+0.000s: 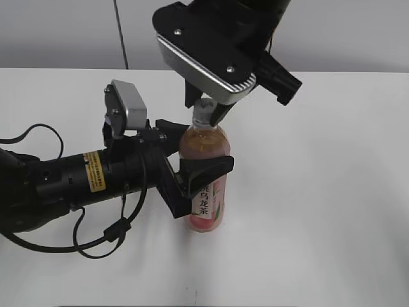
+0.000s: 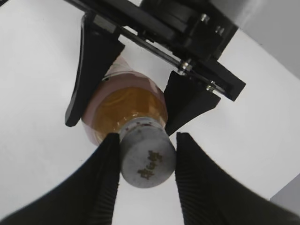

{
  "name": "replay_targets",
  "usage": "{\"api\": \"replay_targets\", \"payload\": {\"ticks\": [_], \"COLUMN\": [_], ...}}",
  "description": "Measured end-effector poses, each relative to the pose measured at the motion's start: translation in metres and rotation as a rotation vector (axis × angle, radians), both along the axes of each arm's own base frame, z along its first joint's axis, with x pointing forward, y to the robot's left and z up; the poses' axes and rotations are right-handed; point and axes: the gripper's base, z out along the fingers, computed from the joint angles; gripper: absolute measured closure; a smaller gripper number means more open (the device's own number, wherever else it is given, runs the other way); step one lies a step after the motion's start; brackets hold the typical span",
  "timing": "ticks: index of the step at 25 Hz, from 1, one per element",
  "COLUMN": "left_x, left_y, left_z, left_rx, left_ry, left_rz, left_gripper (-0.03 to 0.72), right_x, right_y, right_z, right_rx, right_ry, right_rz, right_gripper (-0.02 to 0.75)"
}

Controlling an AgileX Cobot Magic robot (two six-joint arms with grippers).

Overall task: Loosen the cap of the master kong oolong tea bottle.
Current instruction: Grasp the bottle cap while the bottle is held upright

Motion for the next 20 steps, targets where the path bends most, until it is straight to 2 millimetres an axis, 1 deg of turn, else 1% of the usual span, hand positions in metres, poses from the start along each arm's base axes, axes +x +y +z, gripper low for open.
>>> {"api": "replay_targets", "payload": {"ticks": [8, 14, 20], "left_x": [-0.0001, -0.0001, -0.0001], "left_y": [0.0, 0.0, 0.0], "left_z": [0.0, 0.0, 0.0], "left_rx": [0.0, 0.0, 0.0], "left_ry": [0.0, 0.0, 0.0], "left_rz": [-0.001, -0.001, -0.001], "left_gripper": [0.224, 0.224, 0.224], "right_x": [0.0003, 0.0004, 0.0005], "right_y": [-0.0003, -0.0004, -0.0003], "right_z": [-0.0001, -0.0001, 0.0008], "right_rx": [-0.025, -0.039, -0.045], "right_ry": [-0.069, -0.108, -0.133], "right_rz": [0.187, 0.297, 0.361], "right_gripper": [0.461, 0.461, 0.462]}}
